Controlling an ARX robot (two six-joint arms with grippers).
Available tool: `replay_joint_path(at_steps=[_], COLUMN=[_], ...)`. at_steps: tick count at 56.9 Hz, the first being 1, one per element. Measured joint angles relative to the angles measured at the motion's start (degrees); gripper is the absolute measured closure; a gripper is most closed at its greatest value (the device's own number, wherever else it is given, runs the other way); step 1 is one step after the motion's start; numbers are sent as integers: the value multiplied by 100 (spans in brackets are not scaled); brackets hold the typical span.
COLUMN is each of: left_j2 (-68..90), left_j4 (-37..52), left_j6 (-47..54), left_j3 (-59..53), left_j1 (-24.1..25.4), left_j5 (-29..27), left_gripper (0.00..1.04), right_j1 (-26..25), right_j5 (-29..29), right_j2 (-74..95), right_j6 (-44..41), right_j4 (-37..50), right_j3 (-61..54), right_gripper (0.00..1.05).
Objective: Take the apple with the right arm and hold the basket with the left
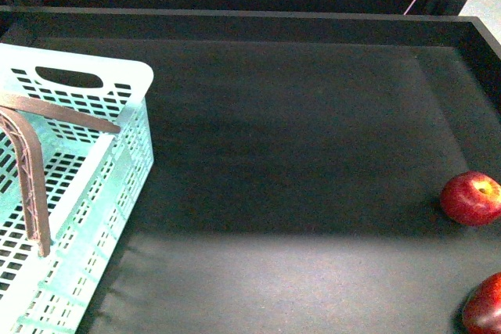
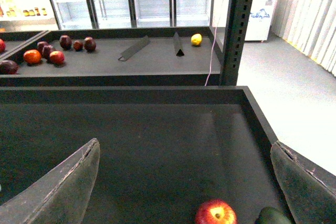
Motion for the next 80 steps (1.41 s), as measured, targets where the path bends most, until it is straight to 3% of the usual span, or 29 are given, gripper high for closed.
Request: replay_joint_path(at_steps=[6, 11, 15, 17, 23, 35, 51, 72, 80], left_j2=[170, 1191, 1602, 1993, 3375, 6817, 8614, 9162, 9278], left_j4=[-415, -2070, -2354, -2068, -793, 1274, 1663, 1499, 1410], left_j6=[-369, -1825, -2844, -3639, -4745, -6205, -6634, -6238, -6159], left_j3=[151, 870, 1043, 1180, 1550, 2236, 3091, 3615, 3742], left_j1=[59, 319, 542, 743, 1003, 881, 807, 994, 979], left_j5=[229, 896, 1172, 1423, 1777, 1338, 811, 570, 503], left_gripper=[7, 7, 7, 7, 7, 7, 7, 7, 26], right_j1=[0, 0, 2, 2, 2, 2, 2, 0, 2], right_j5=[2, -7, 0, 0, 0, 0, 0, 0, 0], right_j2=[0, -2, -2, 0, -2, -2, -2, -2, 0], right_j6=[0, 0, 0, 0, 0, 0, 0, 0, 0], right_j4=[0, 0, 0, 0, 0, 0, 0, 0, 0], right_j3=[0, 0, 0, 0, 0, 0, 0, 0, 0], right_gripper=[9, 9, 9, 9, 9, 9, 9, 9, 9])
